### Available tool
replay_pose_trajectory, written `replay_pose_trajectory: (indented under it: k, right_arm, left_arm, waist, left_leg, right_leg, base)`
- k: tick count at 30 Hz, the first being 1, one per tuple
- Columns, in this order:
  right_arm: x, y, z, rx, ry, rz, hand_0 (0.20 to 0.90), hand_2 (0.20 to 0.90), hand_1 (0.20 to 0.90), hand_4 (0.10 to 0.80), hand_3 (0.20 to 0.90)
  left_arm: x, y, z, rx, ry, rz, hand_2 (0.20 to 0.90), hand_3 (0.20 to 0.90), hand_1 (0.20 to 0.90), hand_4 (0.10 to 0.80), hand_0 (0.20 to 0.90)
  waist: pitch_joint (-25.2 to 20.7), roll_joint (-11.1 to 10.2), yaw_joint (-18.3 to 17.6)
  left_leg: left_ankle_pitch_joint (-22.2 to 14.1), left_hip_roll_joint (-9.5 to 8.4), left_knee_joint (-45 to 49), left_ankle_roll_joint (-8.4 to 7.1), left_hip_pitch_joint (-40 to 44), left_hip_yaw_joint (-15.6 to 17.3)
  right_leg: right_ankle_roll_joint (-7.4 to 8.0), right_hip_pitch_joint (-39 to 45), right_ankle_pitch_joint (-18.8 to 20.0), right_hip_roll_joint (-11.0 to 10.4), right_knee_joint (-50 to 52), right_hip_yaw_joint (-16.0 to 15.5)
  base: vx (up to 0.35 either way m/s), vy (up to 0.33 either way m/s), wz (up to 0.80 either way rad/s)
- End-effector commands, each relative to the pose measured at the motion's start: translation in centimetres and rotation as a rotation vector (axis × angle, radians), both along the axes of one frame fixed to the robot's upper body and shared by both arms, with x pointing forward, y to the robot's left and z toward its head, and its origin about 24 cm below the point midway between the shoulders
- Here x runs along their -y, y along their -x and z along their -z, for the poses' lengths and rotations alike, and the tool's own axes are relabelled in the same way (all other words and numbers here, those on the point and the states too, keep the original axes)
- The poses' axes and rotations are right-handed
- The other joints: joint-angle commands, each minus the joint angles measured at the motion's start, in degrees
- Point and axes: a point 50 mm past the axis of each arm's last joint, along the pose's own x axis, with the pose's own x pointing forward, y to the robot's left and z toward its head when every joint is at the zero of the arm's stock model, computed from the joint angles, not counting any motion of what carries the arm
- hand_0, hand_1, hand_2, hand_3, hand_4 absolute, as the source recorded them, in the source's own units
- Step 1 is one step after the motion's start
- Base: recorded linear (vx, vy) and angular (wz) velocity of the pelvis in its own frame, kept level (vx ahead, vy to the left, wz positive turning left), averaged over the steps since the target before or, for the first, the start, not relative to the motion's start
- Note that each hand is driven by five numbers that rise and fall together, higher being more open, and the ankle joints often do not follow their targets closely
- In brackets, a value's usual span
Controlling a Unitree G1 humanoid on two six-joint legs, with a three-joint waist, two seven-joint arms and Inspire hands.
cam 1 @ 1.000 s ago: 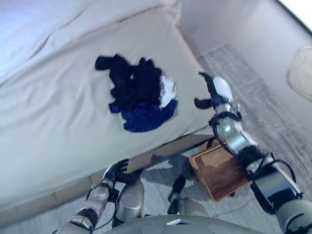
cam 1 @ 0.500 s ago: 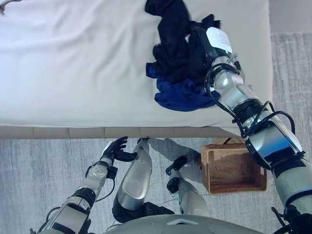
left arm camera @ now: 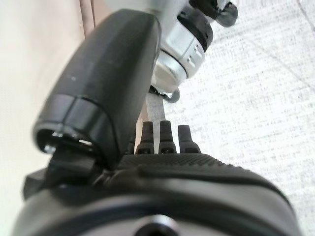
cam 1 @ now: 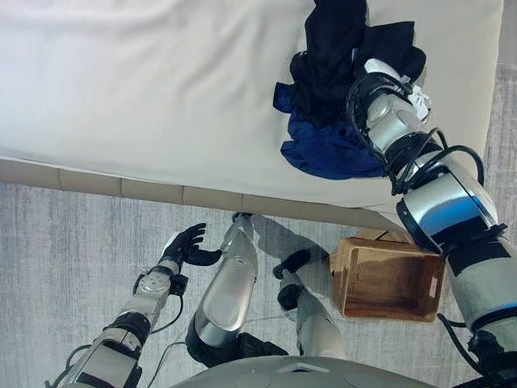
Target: Pick up the clothes from the bed and place them into the basket
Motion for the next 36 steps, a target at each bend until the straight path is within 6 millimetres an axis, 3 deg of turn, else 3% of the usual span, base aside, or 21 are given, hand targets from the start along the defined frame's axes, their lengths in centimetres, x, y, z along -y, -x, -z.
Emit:
replay_pose_trajectory:
  k: [1, 2, 3, 6, 9, 16, 23, 25, 27, 28, 29, 30, 32, 36]
  right_arm:
    - [-3.2, 1.4, -7.3, 0.581, 0.0, -0.153, 0.3, 0.3, 0.3, 0.1, 0.2]
    - [-3.2, 1.6, -7.8, 0.617, 0.002, -0.157, 0.3, 0.3, 0.3, 0.1, 0.2]
    - [-3.7, 2.9, -9.9, 0.772, -0.004, -0.196, 0.3, 0.3, 0.3, 0.1, 0.2]
    - [-4.0, 5.7, -13.2, 1.003, 0.001, -0.258, 0.3, 0.3, 0.3, 0.1, 0.2]
    - [-3.2, 8.0, -14.6, 1.121, 0.001, -0.288, 0.3, 0.3, 0.3, 0.1, 0.2]
    - [-1.1, 11.6, -14.9, 1.202, 0.018, -0.309, 0.3, 0.3, 0.3, 0.1, 0.2]
    - [1.5, 13.5, -15.7, 1.272, 0.011, -0.252, 0.3, 0.3, 0.3, 0.1, 0.2]
    - [2.5, 13.1, -15.4, 1.175, -0.04, -0.253, 0.3, 0.3, 0.3, 0.1, 0.2]
    - [2.7, 11.5, -13.7, 0.936, -0.141, -0.363, 0.3, 0.3, 0.3, 0.1, 0.2]
    - [2.5, 10.8, -12.3, 0.806, -0.165, -0.41, 0.759, 0.759, 0.759, 0.635, 0.735]
    - [1.8, 10.1, -10.2, 0.639, -0.183, -0.508, 0.9, 0.9, 0.9, 0.8, 0.9]
    - [1.7, 10.0, -9.8, 0.61, -0.19, -0.521, 0.9, 0.9, 0.9, 0.8, 0.9]
    - [0.8, 9.3, -6.2, 0.382, -0.171, -0.626, 0.9, 0.9, 0.9, 0.8, 0.9]
    - [-0.5, 7.5, -1.4, 0.101, -0.079, -0.654, 0.9, 0.9, 0.9, 0.8, 0.9]
  left_arm:
    - [-1.0, 3.3, 1.6, -0.058, -0.033, -0.024, 0.9, 0.9, 0.9, 0.8, 0.9]
    - [-1.0, 3.2, 1.6, -0.056, -0.037, -0.021, 0.9, 0.9, 0.9, 0.8, 0.9]
    - [-1.1, 3.6, 1.8, -0.065, -0.042, -0.039, 0.9, 0.9, 0.9, 0.8, 0.9]
    - [-1.5, 4.1, 2.1, -0.083, -0.057, -0.049, 0.9, 0.9, 0.9, 0.8, 0.9]
    - [-2.3, 5.2, 2.7, -0.117, -0.073, -0.061, 0.9, 0.9, 0.9, 0.8, 0.9]
    - [-3.5, 8.2, 4.1, -0.24, -0.136, -0.068, 0.9, 0.9, 0.9, 0.8, 0.9]
    - [-2.9, 10.0, 5.3, -0.356, -0.153, -0.046, 0.9, 0.9, 0.9, 0.8, 0.9]
    - [-2.8, 10.2, 5.5, -0.381, -0.154, -0.024, 0.9, 0.9, 0.9, 0.8, 0.9]
    - [-2.6, 10.1, 5.6, -0.395, -0.146, -0.001, 0.9, 0.9, 0.9, 0.8, 0.9]
    - [-2.4, 10.1, 5.6, -0.396, -0.137, 0.0, 0.9, 0.9, 0.9, 0.8, 0.9]
    - [-2.1, 9.9, 5.6, -0.39, -0.123, -0.002, 0.9, 0.9, 0.9, 0.8, 0.9]
    - [-2.1, 9.9, 5.6, -0.389, -0.121, -0.002, 0.9, 0.9, 0.9, 0.8, 0.9]
    - [-1.6, 9.6, 5.6, -0.377, -0.1, -0.003, 0.9, 0.9, 0.9, 0.8, 0.9]
    - [-0.5, 8.9, 5.5, -0.357, -0.103, 0.037, 0.9, 0.9, 0.9, 0.8, 0.9]
  waist:
    - [0.19, -0.53, -0.23]
    - [0.19, -0.46, -0.27]
    - [0.19, -0.65, -1.2]
    - [0.19, -0.84, -2.61]
    - [-2.57, -1.54, -4.5]
    - [-11.18, -2.46, -9.85]
    - [-19.13, -1.67, -14.44]
    - [-20.81, -1.46, -15.37]
    - [-21.86, -1.29, -16.42]
    - [-22.16, -1.26, -16.81]
    - [-22.28, -1.37, -17.21]
    - [-22.28, -1.42, -17.28]
    - [-21.98, -1.84, -17.57]
    - [-19.56, -2.89, -15.06]
  left_leg:
    - [-4.73, 1.14, -3.66, 5.38, 5.7, 6.05]
    - [-3.26, 0.78, -3.29, 5.57, 4.61, 5.98]
    - [-3.8, 0.8, -3.66, 5.64, 6.42, 6.42]
    - [-4.92, 0.59, -4.31, 5.98, 10.52, 7.47]
    - [-6.41, 0.41, -5.06, 6.34, 13.87, 8.53]
    - [-8.51, 0.46, -6.45, 7.13, 21.49, 10.98]
    - [-9.62, 0.97, -8.61, 7.35, 28.01, 14.91]
    - [-9.95, 0.98, -8.92, 7.08, 29.18, 15.87]
    - [-10.14, 1.11, -8.88, 6.71, 29.94, 17.05]
    - [-10.14, 1.15, -8.77, 6.57, 30.19, 17.48]
    - [-10.2, 1.18, -8.45, 6.51, 30.38, 17.87]
    - [-10.23, 1.21, -8.35, 6.49, 30.44, 17.95]
    - [-10.52, 1.29, -7.16, 6.34, 30.58, 18.24]
    - [-10.42, 1.19, -4.94, 6.1, 29.63, 16.83]
  right_leg:
    - [0.04, -0.41, -1.72, -1.08, 8.84, 3.53]
    - [-0.35, -0.99, -0.14, -1.29, 8.3, 2.85]
    - [-0.24, 0.05, -0.03, -1.32, 8.12, 3.43]
    - [0.08, 2.9, 0.03, -1.43, 7.41, 4.96]
    - [0.46, 5.3, 0.38, -1.28, 5.85, 6.45]
    - [0.86, 11.0, 0.56, -0.44, 2.69, 9.82]
    - [0.99, 15.47, -0.08, 0.73, -0.62, 12.53]
    - [0.75, 16.39, -0.08, 1.0, -1.69, 13.02]
    - [0.4, 16.83, -0.15, 1.12, -2.28, 13.38]
    - [0.19, 17.02, -0.21, 1.2, -2.37, 13.58]
    - [-0.2, 17.38, -0.5, 1.28, -2.59, 13.82]
    - [-0.3, 17.46, -0.57, 1.31, -2.57, 13.86]
    - [-1.02, 18.05, -1.05, 1.36, -2.09, 13.81]
    - [-1.76, 19.44, -1.2, 1.05, -1.52, 11.92]
  base:
    - [-0.101, 0.054, -0.08]
    - [-0.1, 0.073, -0.18]
    - [-0.092, 0.072, -0.17]
    - [-0.002, 0.022, -0.21]
    - [0.069, 0.004, -0.24]
    - [0.103, -0.016, -0.33]
    - [0.087, -0.002, -0.36]
    - [0.044, -0.008, -0.24]
    - [0.018, 0.01, -0.23]
    - [0.016, 0.009, -0.19]
    - [0.02, 0.006, -0.18]
    - [0.021, 0.004, -0.28]
    - [0.047, 0.006, -0.25]
    - [0.023, -0.007, -0.02]
